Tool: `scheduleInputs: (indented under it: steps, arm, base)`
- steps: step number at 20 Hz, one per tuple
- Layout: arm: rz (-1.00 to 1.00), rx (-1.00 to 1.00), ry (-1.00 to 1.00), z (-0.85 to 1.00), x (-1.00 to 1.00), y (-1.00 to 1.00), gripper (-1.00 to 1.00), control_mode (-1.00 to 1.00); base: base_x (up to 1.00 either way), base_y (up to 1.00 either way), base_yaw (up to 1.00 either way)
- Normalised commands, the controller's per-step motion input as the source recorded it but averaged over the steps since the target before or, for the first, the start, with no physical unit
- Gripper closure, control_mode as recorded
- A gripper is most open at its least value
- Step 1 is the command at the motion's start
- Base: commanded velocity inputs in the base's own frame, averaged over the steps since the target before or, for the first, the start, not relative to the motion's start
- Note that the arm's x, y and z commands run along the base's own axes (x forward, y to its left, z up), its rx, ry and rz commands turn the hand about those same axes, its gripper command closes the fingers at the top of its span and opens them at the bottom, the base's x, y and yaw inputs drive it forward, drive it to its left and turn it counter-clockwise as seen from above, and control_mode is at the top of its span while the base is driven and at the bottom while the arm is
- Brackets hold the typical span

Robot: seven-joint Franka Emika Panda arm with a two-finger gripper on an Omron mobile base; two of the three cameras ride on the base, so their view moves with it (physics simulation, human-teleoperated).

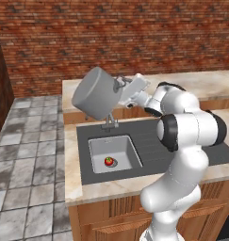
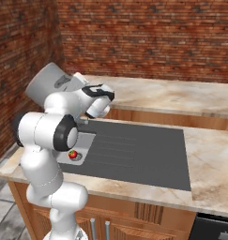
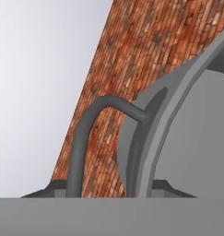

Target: Dump the tomato from the pot into the sink. Then turn on the water and wash the tomato. Then turn off the water and put the tomato back in the pot.

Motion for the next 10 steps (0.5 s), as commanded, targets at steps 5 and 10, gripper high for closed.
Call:
scheduleInputs:
  steps: [5,10]
  arm:
    - [0.00,0.00,-0.06,0.37,-0.89,0.20,1.00,-1.00]
    - [0.00,0.00,-0.10,0.65,-0.76,0.18,1.00,-1.00]
  base:
    - [0.00,0.00,0.00]
    - [0.00,0.00,0.00]
